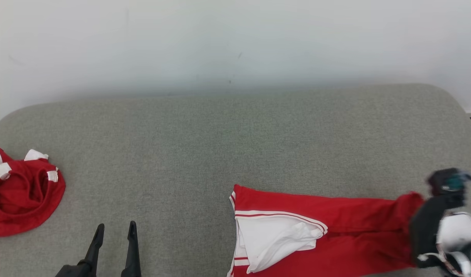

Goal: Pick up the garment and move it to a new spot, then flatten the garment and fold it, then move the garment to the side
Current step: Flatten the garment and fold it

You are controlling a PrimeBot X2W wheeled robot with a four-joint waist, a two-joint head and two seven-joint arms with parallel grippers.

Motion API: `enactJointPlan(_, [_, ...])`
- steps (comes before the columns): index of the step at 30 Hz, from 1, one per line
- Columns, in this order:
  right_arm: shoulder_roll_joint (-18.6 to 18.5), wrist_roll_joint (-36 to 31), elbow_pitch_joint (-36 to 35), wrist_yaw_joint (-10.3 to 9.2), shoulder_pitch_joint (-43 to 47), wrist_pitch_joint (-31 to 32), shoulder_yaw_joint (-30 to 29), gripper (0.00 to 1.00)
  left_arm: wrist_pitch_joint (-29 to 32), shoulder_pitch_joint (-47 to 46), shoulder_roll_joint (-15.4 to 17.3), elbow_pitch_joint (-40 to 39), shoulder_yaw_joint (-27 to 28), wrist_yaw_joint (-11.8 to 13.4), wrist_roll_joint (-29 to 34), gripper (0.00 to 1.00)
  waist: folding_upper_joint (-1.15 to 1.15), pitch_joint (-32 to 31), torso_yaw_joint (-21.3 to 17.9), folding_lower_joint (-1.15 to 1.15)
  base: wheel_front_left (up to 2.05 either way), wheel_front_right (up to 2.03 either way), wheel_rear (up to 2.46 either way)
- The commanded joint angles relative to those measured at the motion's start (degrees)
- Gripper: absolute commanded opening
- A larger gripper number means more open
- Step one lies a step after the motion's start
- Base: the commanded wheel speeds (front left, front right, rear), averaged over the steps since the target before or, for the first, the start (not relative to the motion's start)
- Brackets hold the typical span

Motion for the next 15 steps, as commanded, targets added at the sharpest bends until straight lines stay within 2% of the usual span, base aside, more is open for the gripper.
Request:
enactJointPlan(1, [0.50,0.94,-1.00,-0.17,0.28,0.22,1.25,0.00,-0.11,0.65,0.02,0.06,0.19,0.09,-0.10,1.00,0.00,-1.02,-0.56,0.01,0.00,0.00,0.00])
enactJointPlan(2, [0.72,3.43,-3.69,-0.17,-0.82,0.98,5.03,0.00,-0.11,1.02,0.01,-0.08,0.30,0.16,-0.11,1.00,0.00,-1.20,-0.68,0.01,0.00,0.00,0.00])
enactJointPlan(3, [0.72,3.43,-3.69,-0.17,-0.82,0.98,5.03,0.00,-0.11,1.02,0.01,-0.08,0.30,0.16,-0.11,1.00,0.00,-1.20,-0.68,0.01,0.00,0.00,0.00])
enactJointPlan(6, [0.88,6.16,-5.15,-0.17,-3.43,0.72,10.98,0.00,-0.10,1.32,0.03,-0.27,0.32,0.31,-0.34,1.00,0.00,-1.23,-0.69,0.01,0.00,0.00,0.00])
enactJointPlan(15, [5.96,10.79,3.46,-0.17,-13.03,-2.29,26.06,0.00,-0.11,-0.30,0.03,0.12,-1.12,0.07,-0.65,1.00,0.00,0.07,1.18,0.01,0.00,0.00,0.00])
